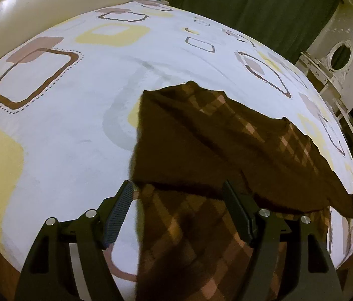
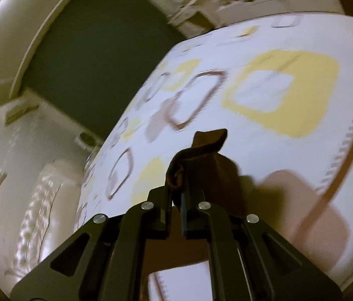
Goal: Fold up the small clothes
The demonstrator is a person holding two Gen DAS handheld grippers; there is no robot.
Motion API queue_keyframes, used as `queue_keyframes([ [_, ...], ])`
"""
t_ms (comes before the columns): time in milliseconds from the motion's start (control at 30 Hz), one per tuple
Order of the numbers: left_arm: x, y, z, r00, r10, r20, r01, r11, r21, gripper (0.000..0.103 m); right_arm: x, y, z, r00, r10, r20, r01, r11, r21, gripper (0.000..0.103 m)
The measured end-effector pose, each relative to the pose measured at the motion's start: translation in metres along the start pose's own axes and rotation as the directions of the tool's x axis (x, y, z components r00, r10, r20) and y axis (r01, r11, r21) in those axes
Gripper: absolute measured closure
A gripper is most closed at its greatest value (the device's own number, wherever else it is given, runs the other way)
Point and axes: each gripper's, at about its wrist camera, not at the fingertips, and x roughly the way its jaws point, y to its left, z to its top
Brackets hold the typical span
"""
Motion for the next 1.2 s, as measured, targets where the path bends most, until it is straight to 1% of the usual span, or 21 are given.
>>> queue_keyframes([
  [133,-0.004,0.008,-0.001,1.000,-0.004,0.005,0.004,1.000,-0.012,0.030,0.021,0.064,-0.027,0.996,0.068,-0.066,-0.074,0.993,-0.094,0.098],
  [233,-0.007,0.013,-0.002,1.000,-0.012,0.005,0.012,1.000,-0.020,0.030,0.042,0.112,-0.055,0.985,0.114,-0.128,-0.134,0.979,-0.154,0.098],
  [300,-0.007,0.015,-0.002,1.000,-0.013,0.001,0.013,1.000,-0.015,0.030,0.056,0.139,-0.074,0.978,0.130,-0.163,-0.160,0.969,-0.190,0.098],
  [400,-0.009,0.016,-0.002,1.000,-0.015,0.003,0.015,1.000,-0.002,0.030,0.081,0.184,-0.116,0.961,0.149,-0.234,-0.209,0.943,-0.259,0.098],
  [500,-0.008,0.019,0.000,1.000,-0.019,0.003,0.019,1.000,0.003,0.030,0.101,0.214,-0.153,0.940,0.162,-0.299,-0.250,0.925,-0.286,0.098],
  [600,-0.007,0.022,0.001,1.000,-0.026,0.002,0.026,1.000,-0.004,0.030,0.127,0.245,-0.200,0.911,0.161,-0.379,-0.291,0.904,-0.313,0.098],
  [800,-0.001,0.028,0.004,1.000,-0.027,-0.006,0.027,1.000,0.010,0.030,0.157,0.291,-0.276,0.863,0.140,-0.485,-0.350,0.858,-0.375,0.098],
  [900,0.000,0.032,0.006,1.000,-0.026,-0.001,0.026,1.000,0.016,0.030,0.173,0.310,-0.313,0.833,0.129,-0.538,-0.380,0.841,-0.386,0.098],
  [1067,0.003,0.044,0.009,1.000,-0.028,-0.002,0.028,1.000,0.000,0.030,0.192,0.331,-0.364,0.796,0.093,-0.598,-0.410,0.810,-0.420,0.098],
  [1200,0.005,0.051,0.009,1.000,-0.027,-0.004,0.027,1.000,-0.003,0.030,0.203,0.338,-0.396,0.772,0.060,-0.632,-0.426,0.787,-0.446,0.098],
])
